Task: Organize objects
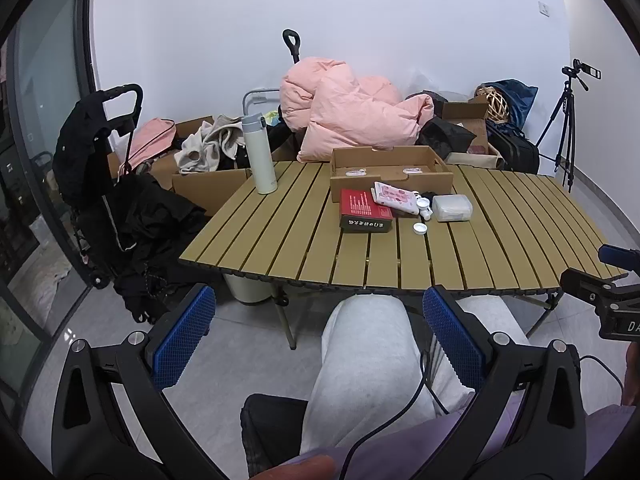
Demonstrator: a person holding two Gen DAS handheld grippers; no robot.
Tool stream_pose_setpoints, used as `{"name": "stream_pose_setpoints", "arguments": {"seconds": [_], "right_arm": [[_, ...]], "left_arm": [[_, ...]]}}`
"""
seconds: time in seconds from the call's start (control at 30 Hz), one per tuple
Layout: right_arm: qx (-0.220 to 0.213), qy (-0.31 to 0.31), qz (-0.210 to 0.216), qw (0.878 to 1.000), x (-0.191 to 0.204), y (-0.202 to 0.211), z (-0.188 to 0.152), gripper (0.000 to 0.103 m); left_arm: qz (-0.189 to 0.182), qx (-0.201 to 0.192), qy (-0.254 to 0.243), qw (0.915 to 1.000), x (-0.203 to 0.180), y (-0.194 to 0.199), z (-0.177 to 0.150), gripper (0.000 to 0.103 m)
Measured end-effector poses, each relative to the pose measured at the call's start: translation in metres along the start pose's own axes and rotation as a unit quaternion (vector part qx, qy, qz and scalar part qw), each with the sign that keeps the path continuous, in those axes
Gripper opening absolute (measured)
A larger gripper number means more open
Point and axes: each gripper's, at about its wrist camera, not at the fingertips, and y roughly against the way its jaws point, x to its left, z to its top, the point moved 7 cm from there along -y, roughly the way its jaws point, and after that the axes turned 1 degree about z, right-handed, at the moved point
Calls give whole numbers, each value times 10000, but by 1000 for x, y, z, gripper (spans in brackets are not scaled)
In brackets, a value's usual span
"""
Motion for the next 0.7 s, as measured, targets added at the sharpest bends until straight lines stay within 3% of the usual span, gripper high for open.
{"name": "stream_pose_setpoints", "arguments": {"seconds": [0.7], "right_arm": [[-53, 29, 120, 9999, 4, 1, -2, 103]], "left_arm": [[-104, -18, -58, 9999, -2, -1, -2, 103]]}}
